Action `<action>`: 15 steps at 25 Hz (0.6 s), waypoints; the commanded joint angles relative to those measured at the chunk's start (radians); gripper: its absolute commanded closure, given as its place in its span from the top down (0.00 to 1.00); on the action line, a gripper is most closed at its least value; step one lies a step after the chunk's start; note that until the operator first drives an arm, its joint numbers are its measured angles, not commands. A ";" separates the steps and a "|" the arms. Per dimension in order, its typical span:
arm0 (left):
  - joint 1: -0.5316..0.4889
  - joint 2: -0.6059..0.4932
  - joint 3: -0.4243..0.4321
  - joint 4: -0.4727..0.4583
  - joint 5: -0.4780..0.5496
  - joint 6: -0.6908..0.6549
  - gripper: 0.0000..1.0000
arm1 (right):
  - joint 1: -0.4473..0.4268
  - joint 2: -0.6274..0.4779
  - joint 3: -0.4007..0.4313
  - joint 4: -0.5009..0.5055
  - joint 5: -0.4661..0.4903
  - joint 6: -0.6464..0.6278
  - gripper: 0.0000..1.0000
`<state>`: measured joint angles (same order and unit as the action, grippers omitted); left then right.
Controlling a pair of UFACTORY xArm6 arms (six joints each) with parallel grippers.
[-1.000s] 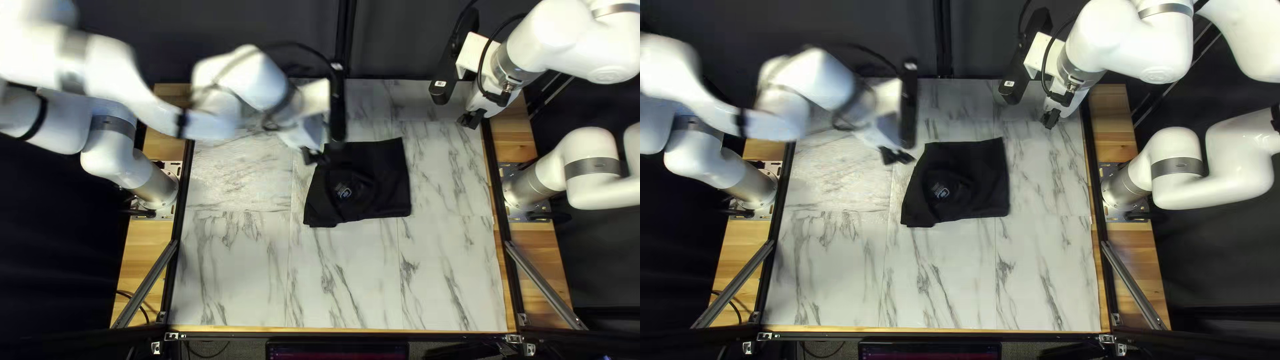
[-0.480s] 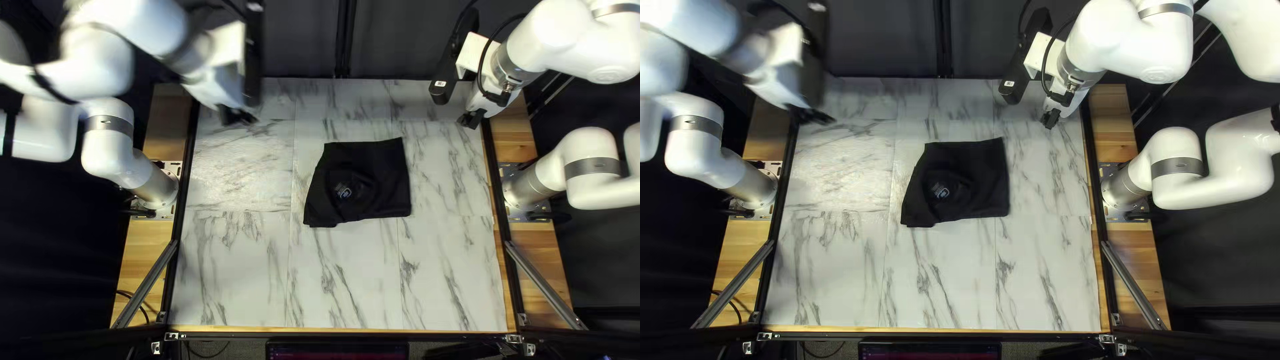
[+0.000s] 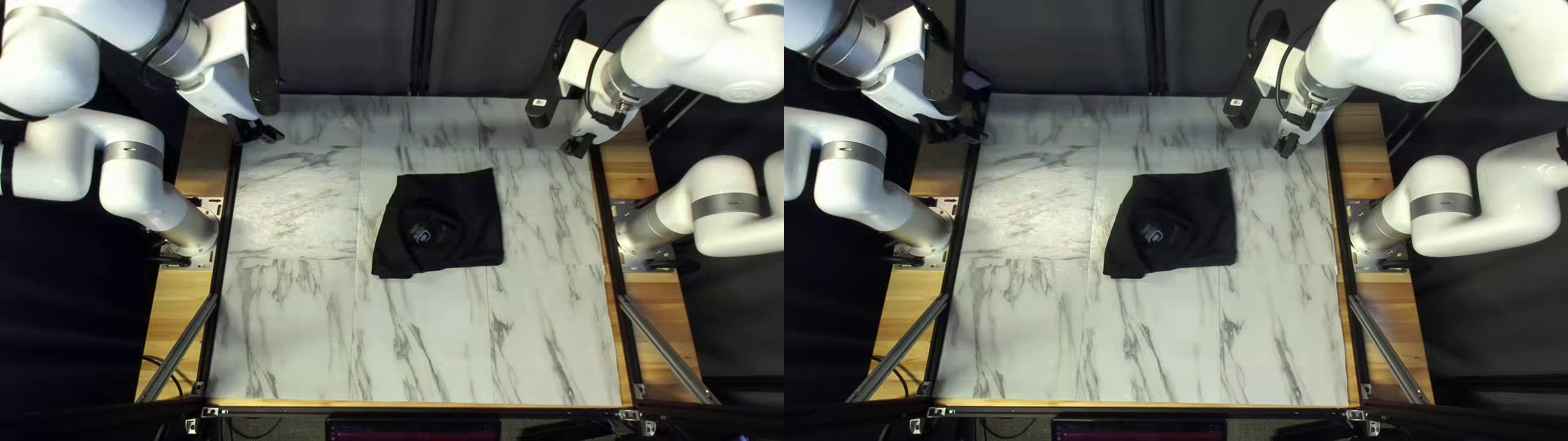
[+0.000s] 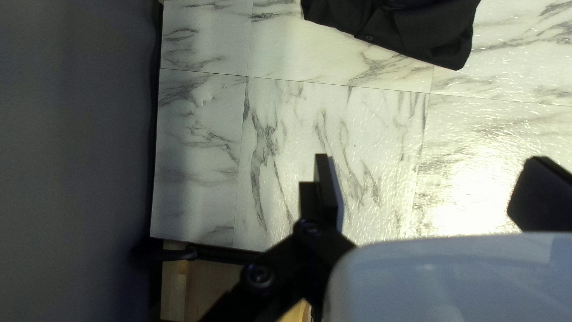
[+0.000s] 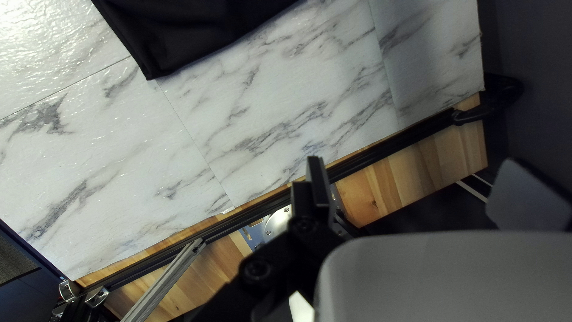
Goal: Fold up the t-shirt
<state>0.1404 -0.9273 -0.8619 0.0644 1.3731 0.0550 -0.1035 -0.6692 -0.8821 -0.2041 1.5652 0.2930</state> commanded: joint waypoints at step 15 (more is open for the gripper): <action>0.000 0.000 0.000 0.000 0.000 0.000 1.00 | 0.066 0.199 -0.099 -0.059 -0.077 0.101 1.00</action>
<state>0.1404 -0.9273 -0.8619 0.0644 1.3731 0.0550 -0.0796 -0.5827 -0.9255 -0.2254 1.5509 0.3267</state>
